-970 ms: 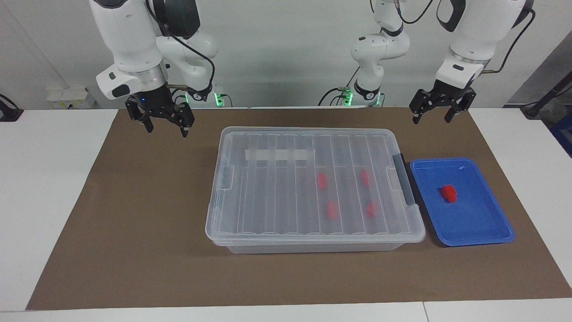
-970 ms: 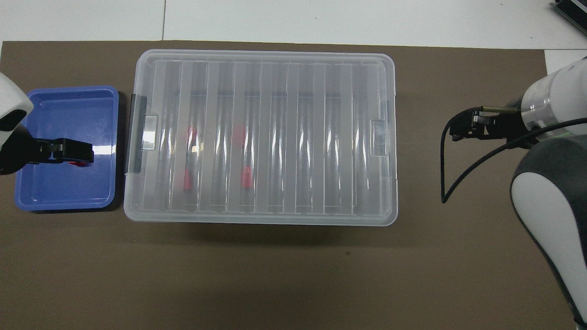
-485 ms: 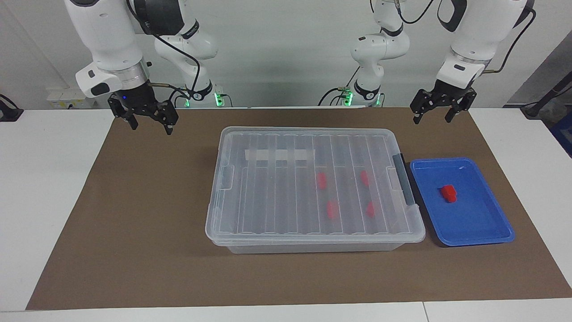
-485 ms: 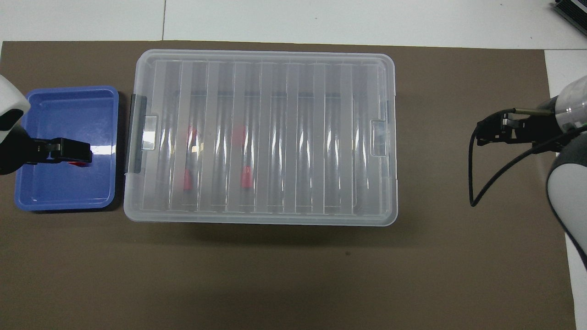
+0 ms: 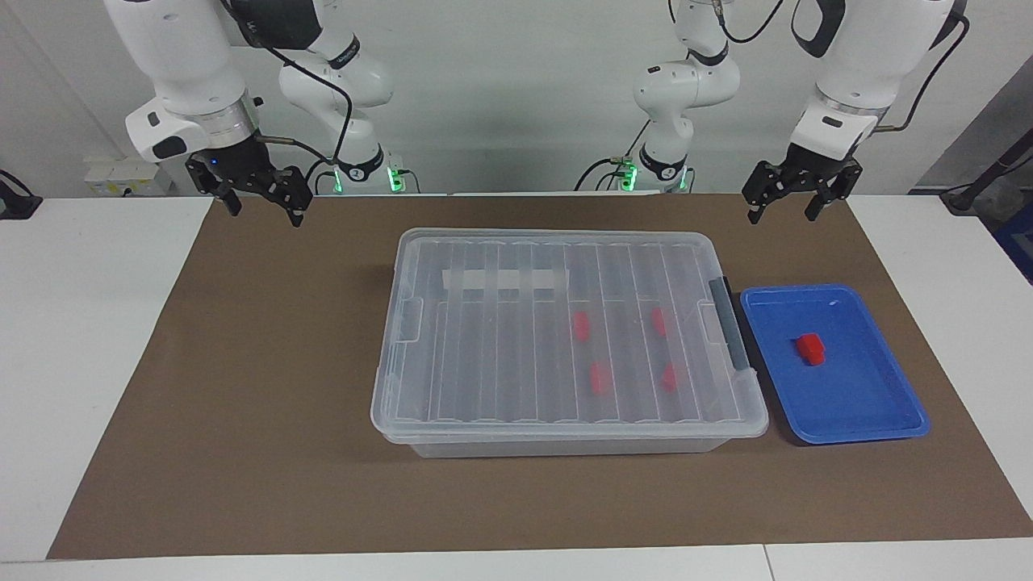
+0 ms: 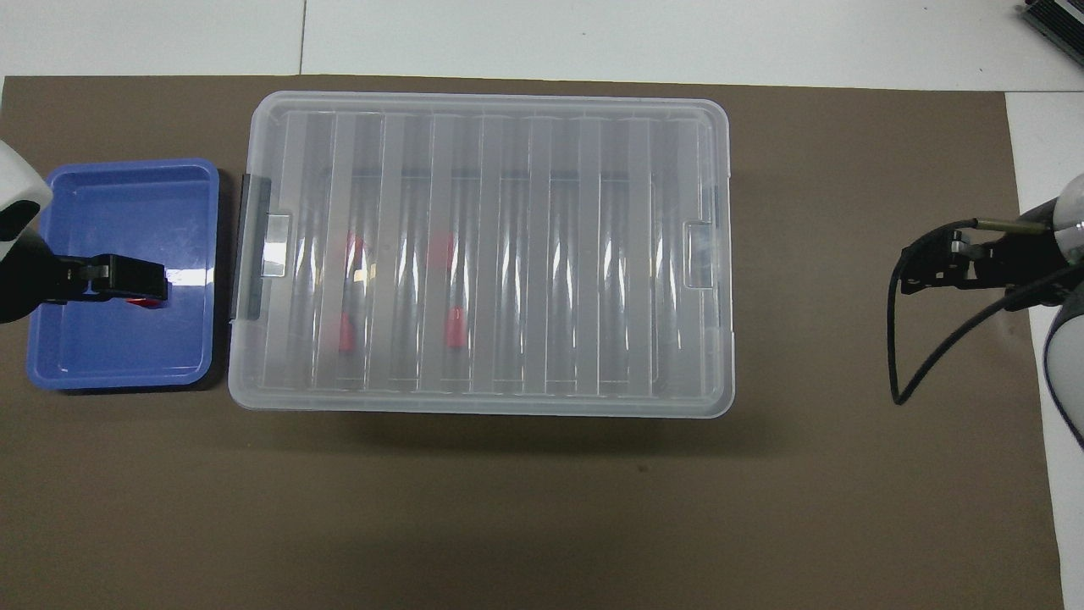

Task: Place red block in blue tray from box

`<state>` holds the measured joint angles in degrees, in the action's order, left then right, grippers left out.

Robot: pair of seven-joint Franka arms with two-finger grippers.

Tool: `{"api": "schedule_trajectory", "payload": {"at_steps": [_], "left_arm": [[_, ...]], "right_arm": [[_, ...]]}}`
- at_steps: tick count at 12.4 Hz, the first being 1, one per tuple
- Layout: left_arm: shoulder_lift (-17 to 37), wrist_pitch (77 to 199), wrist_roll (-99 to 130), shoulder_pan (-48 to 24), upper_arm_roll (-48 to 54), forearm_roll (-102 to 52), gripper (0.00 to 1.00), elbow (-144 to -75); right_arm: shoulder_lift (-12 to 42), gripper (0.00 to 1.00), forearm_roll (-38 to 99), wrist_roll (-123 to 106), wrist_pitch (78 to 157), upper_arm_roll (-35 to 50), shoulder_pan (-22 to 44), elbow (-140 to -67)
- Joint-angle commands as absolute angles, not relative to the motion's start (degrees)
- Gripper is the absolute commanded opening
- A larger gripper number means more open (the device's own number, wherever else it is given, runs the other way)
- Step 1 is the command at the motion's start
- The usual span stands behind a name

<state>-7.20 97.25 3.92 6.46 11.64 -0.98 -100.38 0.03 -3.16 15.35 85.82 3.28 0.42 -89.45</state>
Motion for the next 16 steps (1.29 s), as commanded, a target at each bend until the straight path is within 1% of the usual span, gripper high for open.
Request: {"api": "schedule_trajectory", "payload": {"at_steps": [1, 11, 13, 16], "left_arm": [[-8.3, 97.4, 4.3, 6.7, 11.4, -1.7, 1.0, -101.3], [-8.3, 97.4, 4.3, 6.7, 11.4, -1.7, 1.0, -101.3], [-8.3, 97.4, 4.3, 6.7, 11.4, -1.7, 1.0, -101.3], [-8.3, 97.4, 4.3, 6.8, 11.4, -1.7, 1.0, -101.3]], "right_arm": [[-2.0, 1.0, -0.4, 13.9, 86.0, 2.7, -0.3, -92.2], [-2.0, 1.0, -1.2, 12.3, 87.0, 2.9, -0.2, -92.3], [-2.0, 1.0, -1.1, 12.3, 88.9, 2.9, -0.4, -92.5], [-2.0, 1.0, -1.1, 12.7, 89.0, 3.0, 0.0, -92.6]]}}
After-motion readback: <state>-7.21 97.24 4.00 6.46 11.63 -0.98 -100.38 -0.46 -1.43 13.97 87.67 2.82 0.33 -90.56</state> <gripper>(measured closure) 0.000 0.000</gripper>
